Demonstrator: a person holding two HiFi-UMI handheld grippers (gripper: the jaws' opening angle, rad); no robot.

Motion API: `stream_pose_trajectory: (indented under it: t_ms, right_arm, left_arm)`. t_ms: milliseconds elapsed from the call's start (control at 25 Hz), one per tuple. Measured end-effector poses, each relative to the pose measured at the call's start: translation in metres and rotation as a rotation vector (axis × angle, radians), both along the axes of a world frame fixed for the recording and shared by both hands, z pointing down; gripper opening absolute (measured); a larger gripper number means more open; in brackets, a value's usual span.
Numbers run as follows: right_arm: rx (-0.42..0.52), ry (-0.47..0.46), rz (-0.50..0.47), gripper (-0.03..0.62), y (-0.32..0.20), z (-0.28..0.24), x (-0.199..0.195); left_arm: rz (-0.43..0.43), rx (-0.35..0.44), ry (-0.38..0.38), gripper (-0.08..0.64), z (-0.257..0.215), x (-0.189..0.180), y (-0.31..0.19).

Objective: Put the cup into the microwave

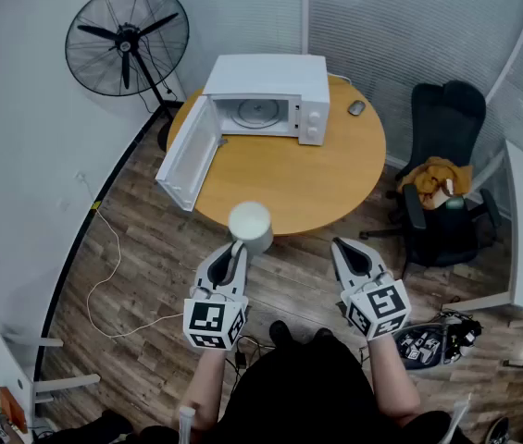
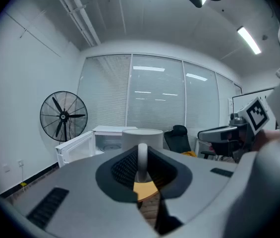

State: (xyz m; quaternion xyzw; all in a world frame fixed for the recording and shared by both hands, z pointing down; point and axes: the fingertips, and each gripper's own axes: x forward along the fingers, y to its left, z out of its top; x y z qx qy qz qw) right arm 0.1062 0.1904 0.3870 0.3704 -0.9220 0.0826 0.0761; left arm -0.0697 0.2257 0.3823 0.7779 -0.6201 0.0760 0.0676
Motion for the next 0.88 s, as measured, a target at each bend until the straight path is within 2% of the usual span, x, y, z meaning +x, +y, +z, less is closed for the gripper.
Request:
stream_pose_trajectory:
  t_ms: [320, 880]
  right_arm:
    - [0.007, 0.008, -0.001, 0.008, 0.0, 0.001, -0.006]
    - [-0.027, -0.031, -0.007, 0.009, 0.006, 0.003, -0.014]
  left_arm:
    - [0.003, 0.001, 0.002, 0.038, -0.001, -0.006, -0.002]
    - [0.007, -0.007, 0.008, 0.038, 0.003, -0.015, -0.001]
